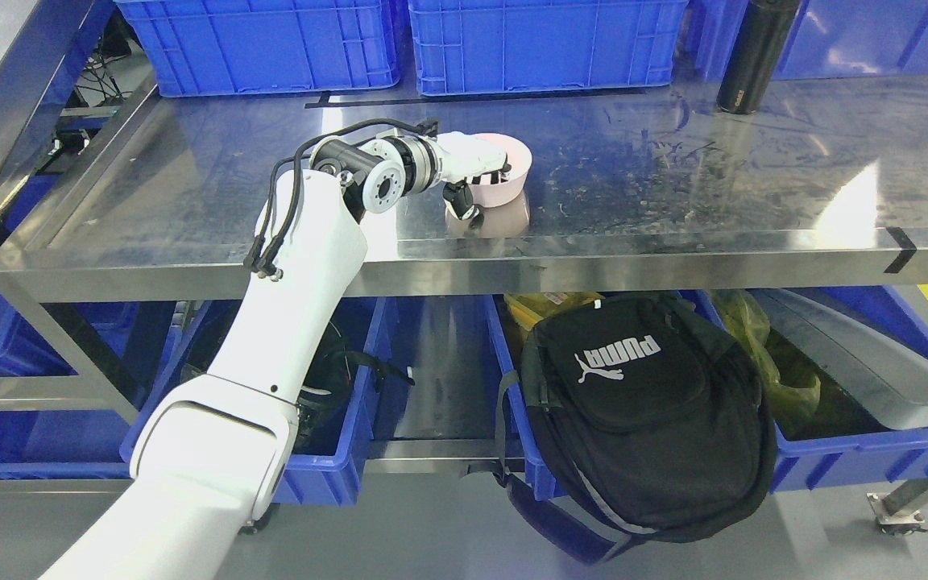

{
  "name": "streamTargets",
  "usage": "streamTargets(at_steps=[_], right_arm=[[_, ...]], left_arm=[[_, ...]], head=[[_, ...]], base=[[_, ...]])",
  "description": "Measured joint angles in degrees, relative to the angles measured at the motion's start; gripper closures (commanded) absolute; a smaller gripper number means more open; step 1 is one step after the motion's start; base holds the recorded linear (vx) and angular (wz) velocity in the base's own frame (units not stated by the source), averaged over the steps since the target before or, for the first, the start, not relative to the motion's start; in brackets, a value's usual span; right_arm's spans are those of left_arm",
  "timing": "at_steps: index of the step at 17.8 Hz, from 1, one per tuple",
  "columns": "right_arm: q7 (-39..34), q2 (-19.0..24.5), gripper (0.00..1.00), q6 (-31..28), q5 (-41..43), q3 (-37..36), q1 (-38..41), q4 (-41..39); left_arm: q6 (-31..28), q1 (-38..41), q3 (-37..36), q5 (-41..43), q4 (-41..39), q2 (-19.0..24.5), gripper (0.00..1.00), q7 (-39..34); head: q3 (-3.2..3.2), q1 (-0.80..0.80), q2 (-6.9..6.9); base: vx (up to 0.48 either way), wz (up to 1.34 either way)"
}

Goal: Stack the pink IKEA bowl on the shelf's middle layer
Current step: 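Close the left hand fingers around the pink bowl's rim, then lift the pink bowl up off the shelf with the left hand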

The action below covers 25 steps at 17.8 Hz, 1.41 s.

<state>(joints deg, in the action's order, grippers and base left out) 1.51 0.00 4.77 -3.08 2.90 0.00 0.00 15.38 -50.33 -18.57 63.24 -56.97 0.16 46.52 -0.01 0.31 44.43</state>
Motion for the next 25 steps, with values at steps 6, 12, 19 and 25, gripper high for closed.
streamTargets(at_steps=[6, 12, 19, 25], right_arm=[[0.0, 0.0, 0.0, 0.0, 0.0, 0.0, 0.0, 0.0], [0.0, 0.0, 0.0, 0.0, 0.0, 0.0, 0.0, 0.0], [0.0, 0.0, 0.0, 0.0, 0.0, 0.0, 0.0, 0.0], [0.0, 0.0, 0.0, 0.0, 0.0, 0.0, 0.0, 0.0]], left_arm=[[2.7, 0.2, 3.8, -1.0, -0.5, -0.1, 0.91, -1.5], [3.9, 0.8, 7.3, -2.7, -3.1, -0.1, 0.98, -1.7], [10.9, 1.3, 10.2, -8.1, -8.4, -0.1, 1.0, -1.9], [16.1, 2.5, 11.6, -14.6, -13.9, -0.1, 0.99, -2.4]], head=[[0.0, 0.0, 0.0], [0.0, 0.0, 0.0], [0.0, 0.0, 0.0], [0.0, 0.0, 0.0]], base=[[0.0, 0.0], [0.0, 0.0], [0.0, 0.0], [0.001, 0.01]])
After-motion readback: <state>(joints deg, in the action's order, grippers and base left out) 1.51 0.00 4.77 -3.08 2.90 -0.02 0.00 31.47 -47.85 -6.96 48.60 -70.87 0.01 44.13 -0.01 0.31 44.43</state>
